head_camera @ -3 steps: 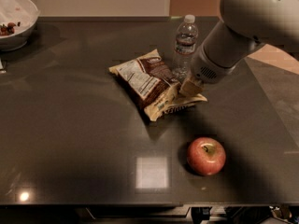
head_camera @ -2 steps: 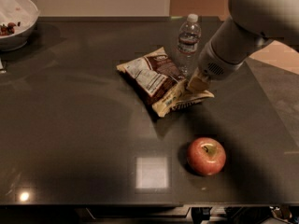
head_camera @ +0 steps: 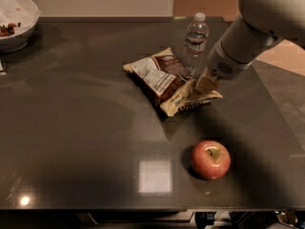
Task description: Move brown chip bag near water bottle
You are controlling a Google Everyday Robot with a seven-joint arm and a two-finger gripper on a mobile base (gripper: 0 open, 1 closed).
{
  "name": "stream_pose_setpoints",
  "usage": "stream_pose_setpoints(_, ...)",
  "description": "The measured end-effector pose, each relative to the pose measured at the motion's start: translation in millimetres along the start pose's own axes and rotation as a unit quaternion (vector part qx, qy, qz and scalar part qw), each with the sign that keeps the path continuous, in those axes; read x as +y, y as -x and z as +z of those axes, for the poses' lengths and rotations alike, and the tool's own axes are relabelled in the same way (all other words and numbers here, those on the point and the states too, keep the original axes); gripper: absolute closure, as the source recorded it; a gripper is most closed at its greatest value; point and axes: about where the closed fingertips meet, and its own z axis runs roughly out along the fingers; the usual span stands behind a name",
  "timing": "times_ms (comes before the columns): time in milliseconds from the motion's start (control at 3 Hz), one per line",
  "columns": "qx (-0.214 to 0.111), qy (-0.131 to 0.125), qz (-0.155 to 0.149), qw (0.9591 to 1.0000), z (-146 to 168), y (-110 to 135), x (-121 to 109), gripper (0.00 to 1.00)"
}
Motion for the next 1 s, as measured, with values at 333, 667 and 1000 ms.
stream_pose_setpoints(333,0.000,0.000,-0.001,1.0000,-0.2,0.5,0.7,0.35)
stream_pose_setpoints(667,0.000,0.000,-0.002,1.0000,-0.5,0.9,1.4,0.13)
stream_pose_setpoints(1000,0.000,0.000,-0.002,1.0000,-0.8,1.3,2.2,0.00)
